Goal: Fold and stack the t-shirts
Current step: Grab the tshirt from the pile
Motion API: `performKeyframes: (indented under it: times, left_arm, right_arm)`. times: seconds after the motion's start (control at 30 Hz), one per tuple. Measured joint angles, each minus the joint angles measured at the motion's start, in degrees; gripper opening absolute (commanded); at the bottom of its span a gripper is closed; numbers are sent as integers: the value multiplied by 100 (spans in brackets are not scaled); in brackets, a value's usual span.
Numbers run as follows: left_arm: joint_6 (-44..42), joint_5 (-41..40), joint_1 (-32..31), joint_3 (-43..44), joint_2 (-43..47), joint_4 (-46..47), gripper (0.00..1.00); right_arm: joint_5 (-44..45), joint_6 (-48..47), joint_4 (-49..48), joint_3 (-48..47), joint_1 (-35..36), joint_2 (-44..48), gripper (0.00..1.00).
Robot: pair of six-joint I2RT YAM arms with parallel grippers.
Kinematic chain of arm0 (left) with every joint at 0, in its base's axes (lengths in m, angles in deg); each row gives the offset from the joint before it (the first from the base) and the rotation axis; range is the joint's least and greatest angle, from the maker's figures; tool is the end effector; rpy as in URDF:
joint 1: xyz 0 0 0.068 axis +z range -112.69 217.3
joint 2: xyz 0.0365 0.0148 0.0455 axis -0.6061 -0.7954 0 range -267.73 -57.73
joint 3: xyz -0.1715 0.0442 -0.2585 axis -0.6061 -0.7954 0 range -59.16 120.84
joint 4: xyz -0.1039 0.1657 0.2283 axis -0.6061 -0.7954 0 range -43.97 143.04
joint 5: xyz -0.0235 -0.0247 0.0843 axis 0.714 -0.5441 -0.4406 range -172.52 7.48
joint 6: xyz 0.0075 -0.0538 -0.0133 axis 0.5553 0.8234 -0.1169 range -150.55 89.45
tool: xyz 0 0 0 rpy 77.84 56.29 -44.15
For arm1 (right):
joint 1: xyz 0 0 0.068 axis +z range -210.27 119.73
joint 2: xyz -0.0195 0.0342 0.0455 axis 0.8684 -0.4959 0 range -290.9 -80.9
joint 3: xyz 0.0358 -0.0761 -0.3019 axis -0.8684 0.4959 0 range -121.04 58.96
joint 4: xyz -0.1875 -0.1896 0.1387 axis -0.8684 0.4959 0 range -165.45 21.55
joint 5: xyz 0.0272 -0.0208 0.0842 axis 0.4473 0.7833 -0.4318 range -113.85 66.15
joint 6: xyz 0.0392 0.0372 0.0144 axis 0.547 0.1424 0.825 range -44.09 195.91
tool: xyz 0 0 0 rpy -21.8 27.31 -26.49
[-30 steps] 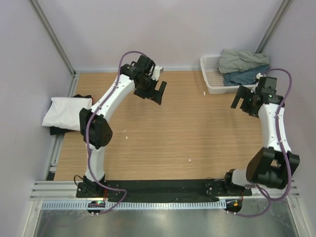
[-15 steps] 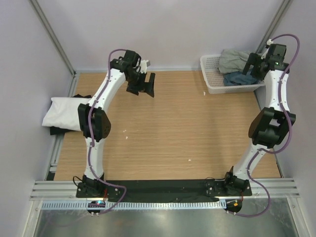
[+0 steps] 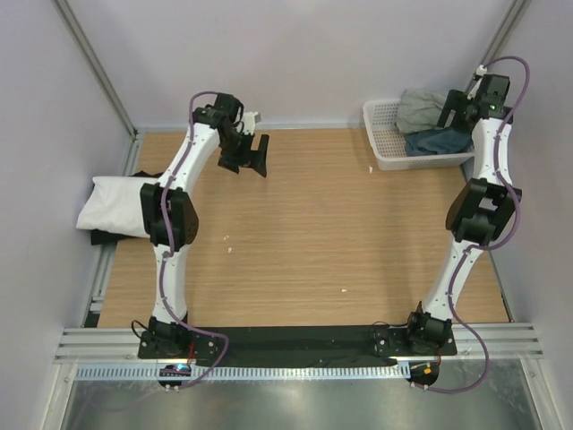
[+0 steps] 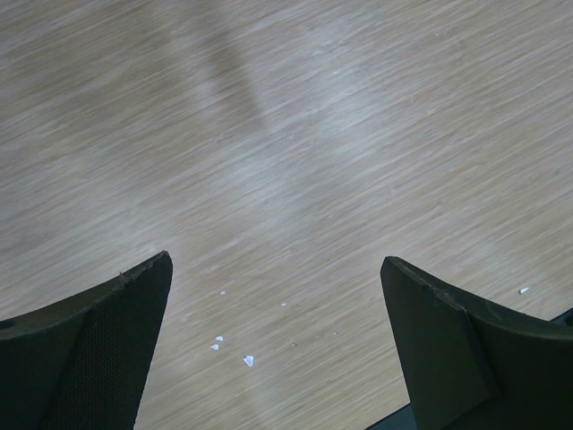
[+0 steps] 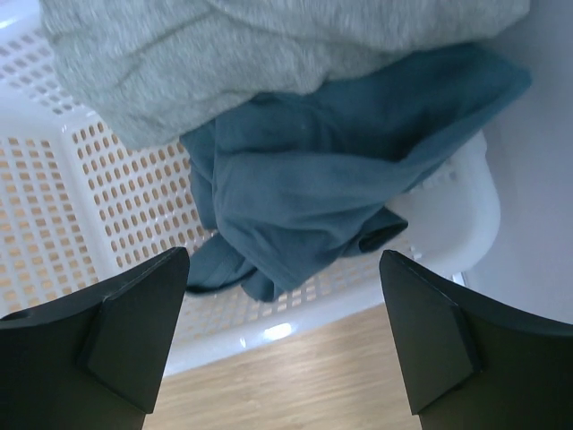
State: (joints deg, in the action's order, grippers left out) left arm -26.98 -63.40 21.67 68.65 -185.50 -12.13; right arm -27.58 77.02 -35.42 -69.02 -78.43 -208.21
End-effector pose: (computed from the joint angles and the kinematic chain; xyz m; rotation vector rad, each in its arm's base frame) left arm 0.5168 -0.1577 0.3151 0.3860 2.6921 -0.5511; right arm 0.5500 -0.1778 0.3488 0.3434 2.2309 -0.0858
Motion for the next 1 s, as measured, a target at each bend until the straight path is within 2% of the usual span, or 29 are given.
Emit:
performKeyframes:
  times: [0.3,0.4,0.47,0.5,0.53,0.63,0.67,0.7,0.73,1.0]
  left_arm:
    - [-190,-286,-26,216,-267,-90,100]
    - [-238,-310,-24,225,-267,-92,100]
    - [-251,-308,-26,201,-267,-90,100]
    - [-254,-308,-26,181,-264,-90,100]
    - [-254,-308,-26,146,-264,-90,100]
    - [-256,-308,-26,31,-264,-98,100]
    - [-256,-308,-26,9,-264,-114,100]
    - [-256,-308,-26,-2,-264,-118,100]
    - [-256,-310,-31,-2,-264,-122,100]
    - [-258,-627,-199,0,-262,-118,100]
  right_arm:
    - [245,-127,-289,-382,44,-575,90]
    - [409,-201,-326,-485,79,-890,84]
    - [509,-251,-361,-568,98,-1108,78]
    - [542,-264,-372,-597,107,-1185,71]
    - [581,-291,-380,-634,116,-1272,53]
    - [669,-348,-420,-693,129,-1427,36]
    - [704,-372,-428,-693,133,-1447,16]
    - [739,-433,-437,-693,136,-1449,6]
    - [778,-448,-444,-693,144,-1449,1]
    - [942,-505,-389,-739,155,-1311,1]
